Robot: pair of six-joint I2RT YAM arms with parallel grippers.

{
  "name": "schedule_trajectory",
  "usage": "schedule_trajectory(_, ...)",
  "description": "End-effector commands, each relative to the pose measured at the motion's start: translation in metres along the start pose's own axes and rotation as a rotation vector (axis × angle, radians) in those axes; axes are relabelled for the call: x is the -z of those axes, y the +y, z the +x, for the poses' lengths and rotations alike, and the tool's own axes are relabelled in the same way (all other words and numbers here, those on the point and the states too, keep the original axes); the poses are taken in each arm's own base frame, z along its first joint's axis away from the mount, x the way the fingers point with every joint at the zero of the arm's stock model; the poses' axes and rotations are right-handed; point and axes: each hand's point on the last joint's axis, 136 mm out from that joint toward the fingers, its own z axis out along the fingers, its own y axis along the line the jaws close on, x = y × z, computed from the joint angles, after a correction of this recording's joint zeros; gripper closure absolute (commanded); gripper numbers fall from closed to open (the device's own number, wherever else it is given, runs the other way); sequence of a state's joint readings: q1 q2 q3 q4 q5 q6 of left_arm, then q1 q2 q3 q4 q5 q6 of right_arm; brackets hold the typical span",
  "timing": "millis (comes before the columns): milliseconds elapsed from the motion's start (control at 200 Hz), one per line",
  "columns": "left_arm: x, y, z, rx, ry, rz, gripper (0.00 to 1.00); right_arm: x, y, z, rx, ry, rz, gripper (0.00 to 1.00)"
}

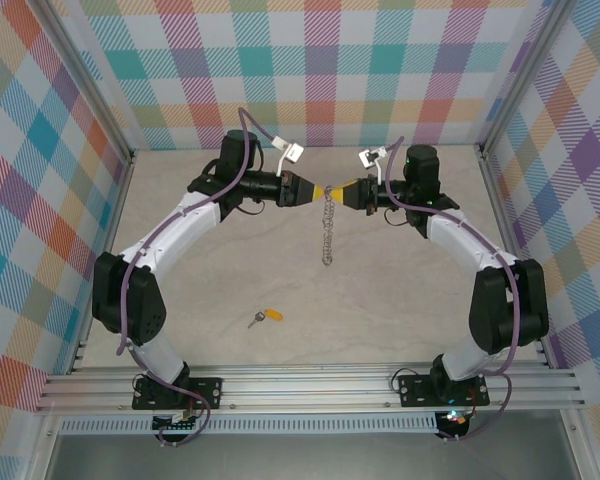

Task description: Put the keys on the keyring

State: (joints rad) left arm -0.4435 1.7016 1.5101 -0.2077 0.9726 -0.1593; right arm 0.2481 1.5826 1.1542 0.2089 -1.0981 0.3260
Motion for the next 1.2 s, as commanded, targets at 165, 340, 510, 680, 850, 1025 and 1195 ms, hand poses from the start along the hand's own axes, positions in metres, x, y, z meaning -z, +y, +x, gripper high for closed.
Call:
schedule_trajectory(165,-0.005,-0.01,-0.012,-0.062,-0.013,0.034,0.76,0.001,0.014,-0.015,0.065,-0.01,-0.064,1.0)
schedule_trajectory(340,-0.009,-0.011,-0.013,-0.062,-0.011,0.052,0.76,-0.001,0.018,-0.014,0.067,-0.006,-0.078,1.0)
schedule_trajectory(510,-0.012,-0.015,-0.013,-0.068,-0.006,0.064,0.76,-0.003,0.018,-0.013,0.065,-0.003,-0.083,1.0)
schedule_trajectory(680,-0.015,-0.018,-0.014,-0.073,-0.003,0.076,0.76,-0.005,0.019,-0.013,0.064,-0.001,-0.089,1.0)
schedule_trajectory(850,-0.018,-0.02,-0.013,-0.076,0.0,0.082,0.76,-0.007,0.019,-0.013,0.065,-0.001,-0.091,1.0)
schedule_trajectory(1025,-0.021,-0.021,-0.012,-0.074,0.008,0.093,0.76,-0.008,0.02,-0.012,0.066,0.0,-0.093,1.0)
schedule_trajectory(1195,-0.022,-0.021,-0.009,-0.073,0.015,0.101,0.76,-0.008,0.019,-0.013,0.066,-0.003,-0.09,1.0)
